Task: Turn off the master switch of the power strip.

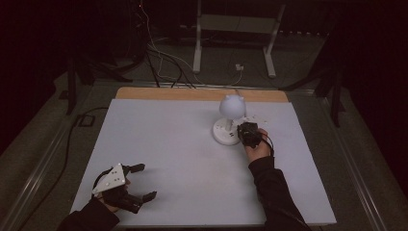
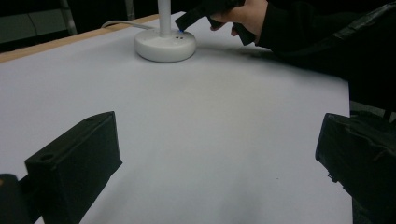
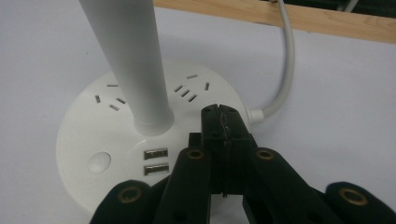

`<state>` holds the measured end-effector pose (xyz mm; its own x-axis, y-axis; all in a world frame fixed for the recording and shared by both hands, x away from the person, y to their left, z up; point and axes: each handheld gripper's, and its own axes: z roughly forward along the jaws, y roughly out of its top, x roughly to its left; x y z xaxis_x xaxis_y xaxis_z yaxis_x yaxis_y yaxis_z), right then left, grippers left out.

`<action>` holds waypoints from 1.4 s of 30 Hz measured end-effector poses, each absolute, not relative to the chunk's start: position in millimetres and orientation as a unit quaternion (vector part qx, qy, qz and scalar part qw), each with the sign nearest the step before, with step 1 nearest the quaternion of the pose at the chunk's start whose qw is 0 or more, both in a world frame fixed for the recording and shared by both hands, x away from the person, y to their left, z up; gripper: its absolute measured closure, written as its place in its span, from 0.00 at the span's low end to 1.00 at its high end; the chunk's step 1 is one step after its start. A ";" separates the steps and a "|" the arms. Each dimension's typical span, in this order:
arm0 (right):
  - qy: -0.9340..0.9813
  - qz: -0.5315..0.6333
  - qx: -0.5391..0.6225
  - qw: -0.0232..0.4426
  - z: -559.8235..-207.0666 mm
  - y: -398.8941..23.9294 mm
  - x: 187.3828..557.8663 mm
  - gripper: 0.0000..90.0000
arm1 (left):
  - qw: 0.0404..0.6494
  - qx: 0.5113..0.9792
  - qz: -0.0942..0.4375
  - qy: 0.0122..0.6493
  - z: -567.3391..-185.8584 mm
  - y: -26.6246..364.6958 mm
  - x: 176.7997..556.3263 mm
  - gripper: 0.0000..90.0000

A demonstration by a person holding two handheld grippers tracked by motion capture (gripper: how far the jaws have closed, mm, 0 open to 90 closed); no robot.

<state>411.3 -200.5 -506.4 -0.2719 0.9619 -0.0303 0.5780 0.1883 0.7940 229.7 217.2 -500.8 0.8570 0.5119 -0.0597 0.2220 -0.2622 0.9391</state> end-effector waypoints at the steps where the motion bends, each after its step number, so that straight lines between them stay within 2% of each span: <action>1: 0.719 0.345 0.534 0.281 -506.8 -199.9 411.0 1.00 | 0.560 0.784 0.129 0.234 -500.8 217.1 229.6 0.00; 26: 0.728 0.336 0.525 0.287 -509.2 -199.3 411.0 1.00 | 0.560 0.785 0.131 0.233 -500.8 216.5 229.1 0.00; 31: 0.727 0.326 0.521 0.306 -510.8 -194.3 408.4 1.00 | 0.560 0.785 0.131 0.232 -500.5 216.6 228.7 0.00; 42: 0.726 0.325 0.525 0.301 -511.0 -194.8 409.0 1.00 | 0.560 0.785 0.131 0.231 -500.3 216.7 228.3 0.01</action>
<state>409.0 -194.8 -511.0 -0.2668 0.9590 -0.0957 0.5673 0.2366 0.7888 228.3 216.7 -500.3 0.8595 0.5084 -0.0529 0.2154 -0.2665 0.9394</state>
